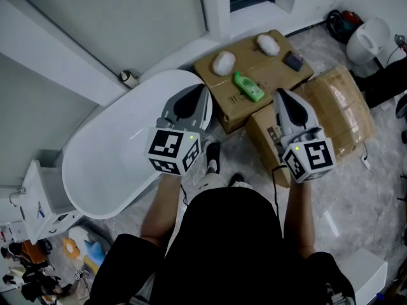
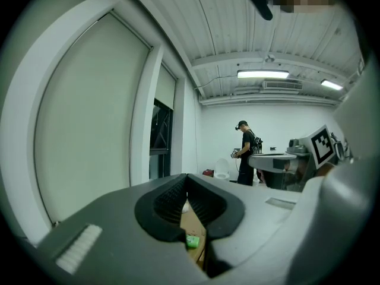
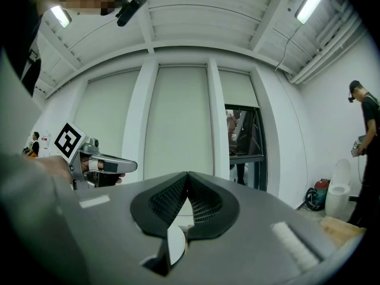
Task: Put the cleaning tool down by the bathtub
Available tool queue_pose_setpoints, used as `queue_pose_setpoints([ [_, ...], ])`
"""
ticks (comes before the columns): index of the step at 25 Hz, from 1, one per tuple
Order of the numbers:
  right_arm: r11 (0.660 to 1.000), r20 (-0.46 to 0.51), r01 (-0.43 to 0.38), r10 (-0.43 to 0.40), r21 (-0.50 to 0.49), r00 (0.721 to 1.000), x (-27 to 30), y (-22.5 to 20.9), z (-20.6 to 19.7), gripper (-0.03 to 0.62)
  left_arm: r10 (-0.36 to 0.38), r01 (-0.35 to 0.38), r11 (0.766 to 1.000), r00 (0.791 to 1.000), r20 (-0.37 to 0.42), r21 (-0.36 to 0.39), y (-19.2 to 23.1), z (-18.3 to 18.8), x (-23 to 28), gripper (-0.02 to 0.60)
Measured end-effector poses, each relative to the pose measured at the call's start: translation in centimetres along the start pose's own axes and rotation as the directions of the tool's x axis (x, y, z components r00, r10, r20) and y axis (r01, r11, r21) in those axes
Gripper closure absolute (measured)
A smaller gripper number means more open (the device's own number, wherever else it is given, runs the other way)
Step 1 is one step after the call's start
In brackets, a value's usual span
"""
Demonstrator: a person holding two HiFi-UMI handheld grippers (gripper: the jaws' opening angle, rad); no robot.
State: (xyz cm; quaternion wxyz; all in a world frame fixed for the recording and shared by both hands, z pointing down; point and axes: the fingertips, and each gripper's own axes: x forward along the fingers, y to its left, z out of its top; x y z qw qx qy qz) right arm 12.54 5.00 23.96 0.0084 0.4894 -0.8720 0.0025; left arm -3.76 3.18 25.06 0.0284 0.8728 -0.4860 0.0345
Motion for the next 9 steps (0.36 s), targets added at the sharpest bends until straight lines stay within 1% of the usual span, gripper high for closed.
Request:
queue_pose_setpoints([
  [9,1.0,0.0,-0.003,0.003,0.018,1.0,-0.75,0.1,-0.37,0.586,-0.003,0.003,1.0,1.0,0.001,0.01,-0.72,0.04,-0.05,0.583],
])
